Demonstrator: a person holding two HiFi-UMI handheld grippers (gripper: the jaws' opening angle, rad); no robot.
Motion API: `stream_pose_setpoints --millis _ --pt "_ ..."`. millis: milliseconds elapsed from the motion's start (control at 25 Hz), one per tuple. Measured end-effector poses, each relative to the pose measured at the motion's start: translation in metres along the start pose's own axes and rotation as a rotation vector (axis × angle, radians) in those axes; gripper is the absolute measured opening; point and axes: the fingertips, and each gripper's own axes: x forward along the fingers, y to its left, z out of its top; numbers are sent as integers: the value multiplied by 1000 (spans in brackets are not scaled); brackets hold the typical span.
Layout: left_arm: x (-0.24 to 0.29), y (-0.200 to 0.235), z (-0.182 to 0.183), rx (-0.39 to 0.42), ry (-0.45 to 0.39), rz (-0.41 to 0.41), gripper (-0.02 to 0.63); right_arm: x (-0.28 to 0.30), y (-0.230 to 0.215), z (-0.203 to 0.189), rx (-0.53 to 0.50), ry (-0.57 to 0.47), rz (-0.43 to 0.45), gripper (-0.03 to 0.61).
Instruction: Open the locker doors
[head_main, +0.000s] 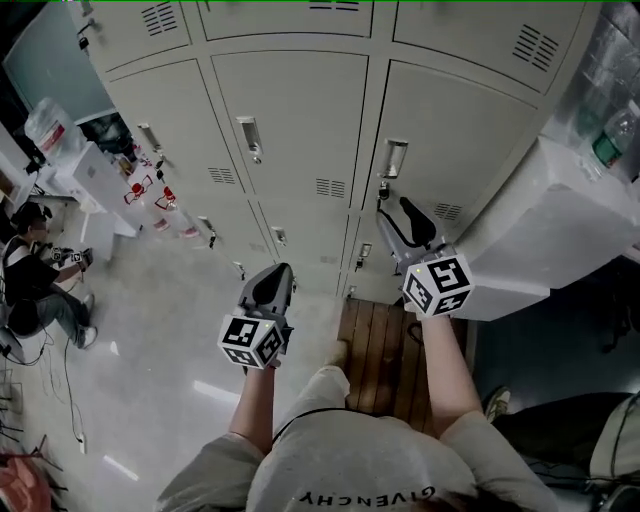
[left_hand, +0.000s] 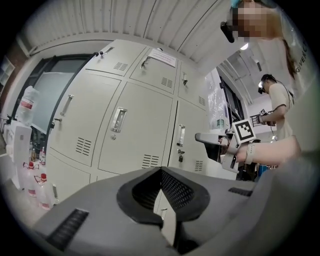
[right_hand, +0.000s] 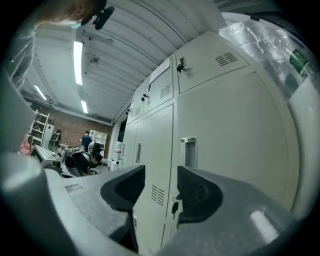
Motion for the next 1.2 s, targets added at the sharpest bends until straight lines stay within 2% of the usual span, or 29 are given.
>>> stream_pose_setpoints --millis 160,360,720,1200 --pt "34 6 7 19 5 -22 -2 41 -20 3 -9 12 -49 199" --pt "59 18 -4 3 39 -38 -2 70 -39 -16 -12 103 -180 212" --pt "90 27 -15 -26 58 -64 -2 97 -43 -19 18 85 -156 215" --pt "66 13 -24 -49 55 -62 -2 65 -23 -16 36 75 -136 202"
